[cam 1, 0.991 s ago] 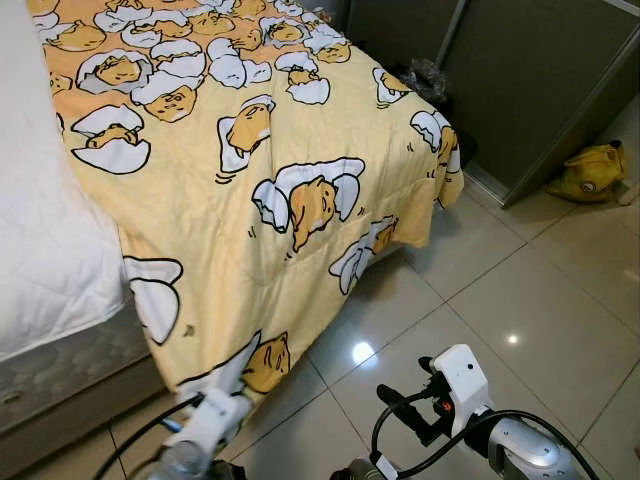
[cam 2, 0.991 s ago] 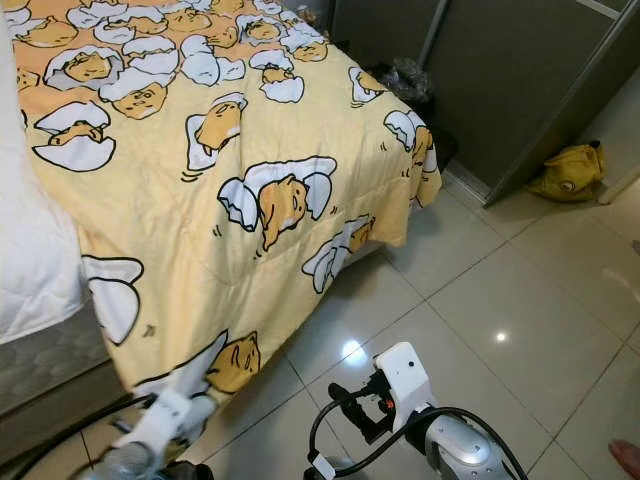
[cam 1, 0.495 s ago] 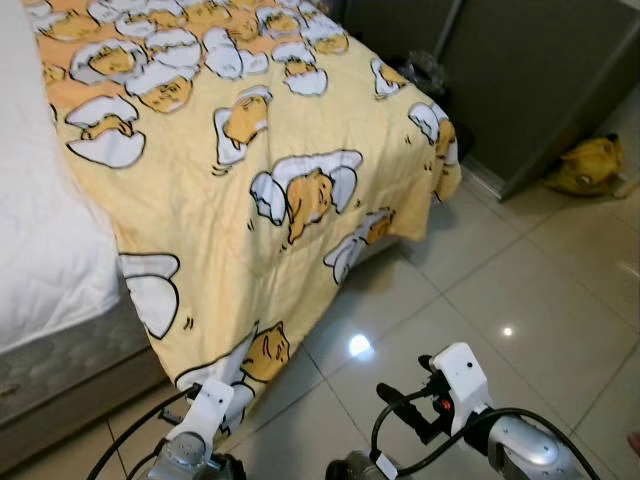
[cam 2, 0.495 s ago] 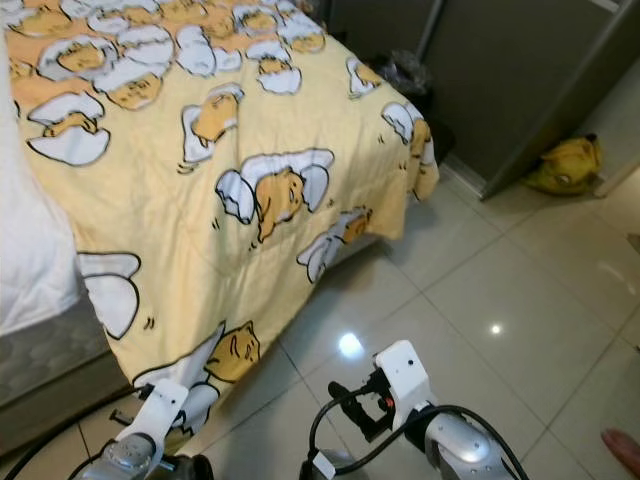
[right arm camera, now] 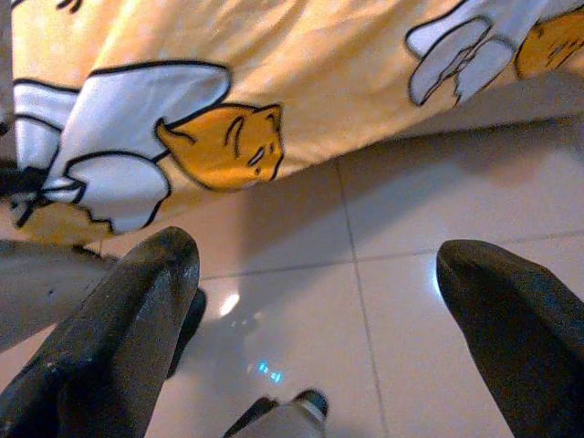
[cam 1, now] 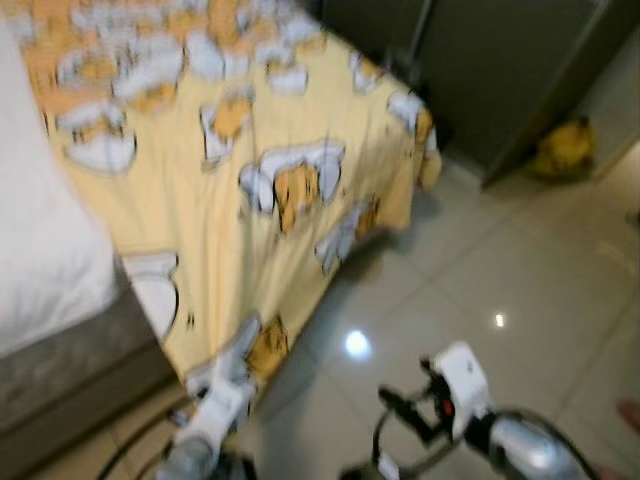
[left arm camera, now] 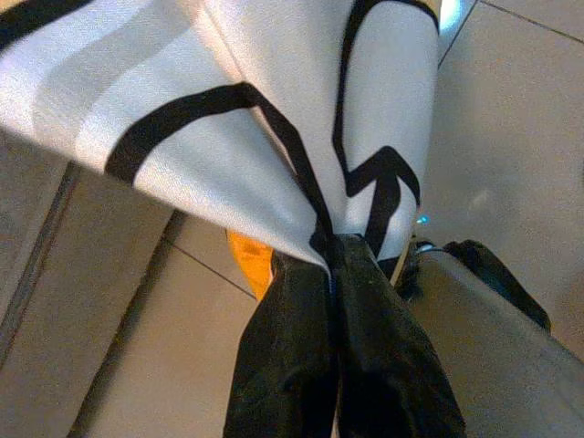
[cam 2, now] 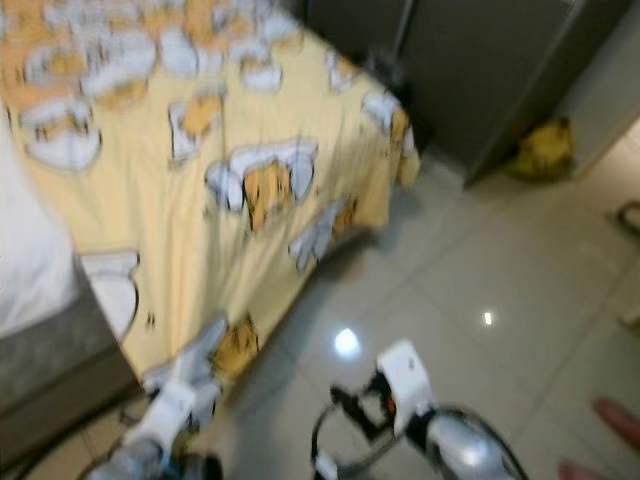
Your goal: Clean up the room
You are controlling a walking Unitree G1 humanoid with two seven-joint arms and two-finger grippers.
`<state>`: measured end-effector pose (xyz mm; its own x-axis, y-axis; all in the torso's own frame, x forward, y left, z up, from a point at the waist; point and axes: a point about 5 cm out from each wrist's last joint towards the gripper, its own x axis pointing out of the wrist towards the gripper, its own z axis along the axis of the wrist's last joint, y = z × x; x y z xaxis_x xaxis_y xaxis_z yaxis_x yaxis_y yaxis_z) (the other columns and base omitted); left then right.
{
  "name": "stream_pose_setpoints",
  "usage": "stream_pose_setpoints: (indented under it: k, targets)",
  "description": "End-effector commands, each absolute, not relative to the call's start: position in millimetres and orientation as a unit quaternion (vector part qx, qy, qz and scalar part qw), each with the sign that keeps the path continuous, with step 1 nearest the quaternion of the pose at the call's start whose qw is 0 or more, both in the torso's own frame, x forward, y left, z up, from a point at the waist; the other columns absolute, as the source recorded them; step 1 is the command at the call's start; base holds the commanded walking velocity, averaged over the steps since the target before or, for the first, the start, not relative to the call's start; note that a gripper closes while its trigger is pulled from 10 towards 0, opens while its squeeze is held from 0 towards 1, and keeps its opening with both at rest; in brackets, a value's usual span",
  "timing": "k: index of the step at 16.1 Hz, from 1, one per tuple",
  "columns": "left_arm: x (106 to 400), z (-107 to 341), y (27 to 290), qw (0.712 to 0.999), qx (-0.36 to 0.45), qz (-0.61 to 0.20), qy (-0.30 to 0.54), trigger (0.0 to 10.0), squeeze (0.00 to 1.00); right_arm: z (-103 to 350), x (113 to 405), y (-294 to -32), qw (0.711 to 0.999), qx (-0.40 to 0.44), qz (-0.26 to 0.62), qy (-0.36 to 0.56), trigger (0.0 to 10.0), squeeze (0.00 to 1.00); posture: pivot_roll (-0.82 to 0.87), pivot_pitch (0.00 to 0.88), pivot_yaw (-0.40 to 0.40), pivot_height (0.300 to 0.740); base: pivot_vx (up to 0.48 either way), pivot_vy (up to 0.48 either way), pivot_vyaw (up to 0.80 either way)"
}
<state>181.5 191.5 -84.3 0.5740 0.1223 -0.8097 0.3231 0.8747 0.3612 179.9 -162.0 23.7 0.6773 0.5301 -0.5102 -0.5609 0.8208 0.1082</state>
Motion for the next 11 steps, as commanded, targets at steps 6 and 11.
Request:
stream_pose_setpoints:
  k: [6,11]
  targets:
    - [193,-78,199,0.833,0.312,-0.065,0.453,10.0,1.00,24,183,-167,0.917,-0.037,0.292,0.267,10.0,0.00,-0.31,0.097,-0.104,0.740,0.000,0.000,0.00]
    - [268,-20,189,0.951,0.164,0.035,0.261,10.0,1.00,33,205,-174,0.952,-0.048,0.222,0.203,10.0,0.00,-0.25,0.058,-0.080,0.740,0.000,0.000,0.00]
